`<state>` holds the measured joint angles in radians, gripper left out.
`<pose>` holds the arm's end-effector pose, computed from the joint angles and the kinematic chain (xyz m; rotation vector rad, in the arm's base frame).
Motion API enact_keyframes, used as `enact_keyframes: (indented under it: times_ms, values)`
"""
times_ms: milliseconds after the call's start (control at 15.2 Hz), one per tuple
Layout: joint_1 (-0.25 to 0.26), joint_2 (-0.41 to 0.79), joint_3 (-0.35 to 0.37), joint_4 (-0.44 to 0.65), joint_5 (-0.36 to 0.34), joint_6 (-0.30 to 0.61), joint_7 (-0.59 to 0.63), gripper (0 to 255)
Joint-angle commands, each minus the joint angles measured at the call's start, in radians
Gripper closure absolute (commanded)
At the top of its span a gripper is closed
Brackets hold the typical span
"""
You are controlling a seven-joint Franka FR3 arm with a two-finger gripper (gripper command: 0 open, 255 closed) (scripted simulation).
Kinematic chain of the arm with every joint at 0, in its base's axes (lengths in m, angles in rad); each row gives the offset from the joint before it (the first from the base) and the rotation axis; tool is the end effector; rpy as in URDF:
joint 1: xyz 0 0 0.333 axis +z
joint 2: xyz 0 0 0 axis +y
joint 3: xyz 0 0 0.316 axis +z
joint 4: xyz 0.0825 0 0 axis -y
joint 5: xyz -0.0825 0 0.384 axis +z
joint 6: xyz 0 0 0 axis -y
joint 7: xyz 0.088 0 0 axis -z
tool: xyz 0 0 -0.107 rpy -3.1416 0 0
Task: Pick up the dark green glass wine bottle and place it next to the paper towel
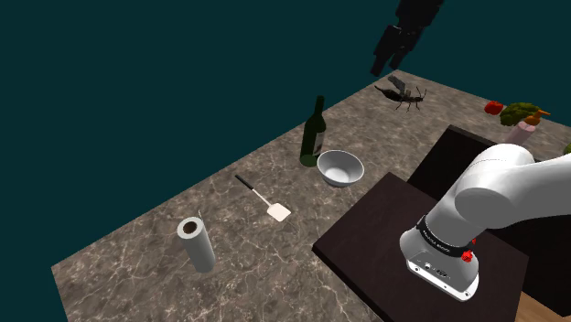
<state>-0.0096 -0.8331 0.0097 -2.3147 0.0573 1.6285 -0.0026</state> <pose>0.2995 0.0070 0.6301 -3.0835 -0.0015 -0.2270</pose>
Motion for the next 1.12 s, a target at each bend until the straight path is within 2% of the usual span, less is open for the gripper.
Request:
enact_keyframes:
  times_ms: [0,528,1056]
  values:
    - [0.000,0.000,0.000,0.000,0.000,0.000,0.000,0]
    - [-0.016,0.239,-0.032,-0.005,-0.031,0.217,-0.052,0]
    - [-0.028,0.521,-0.063,0.073,-0.049,0.395,-0.097,0]
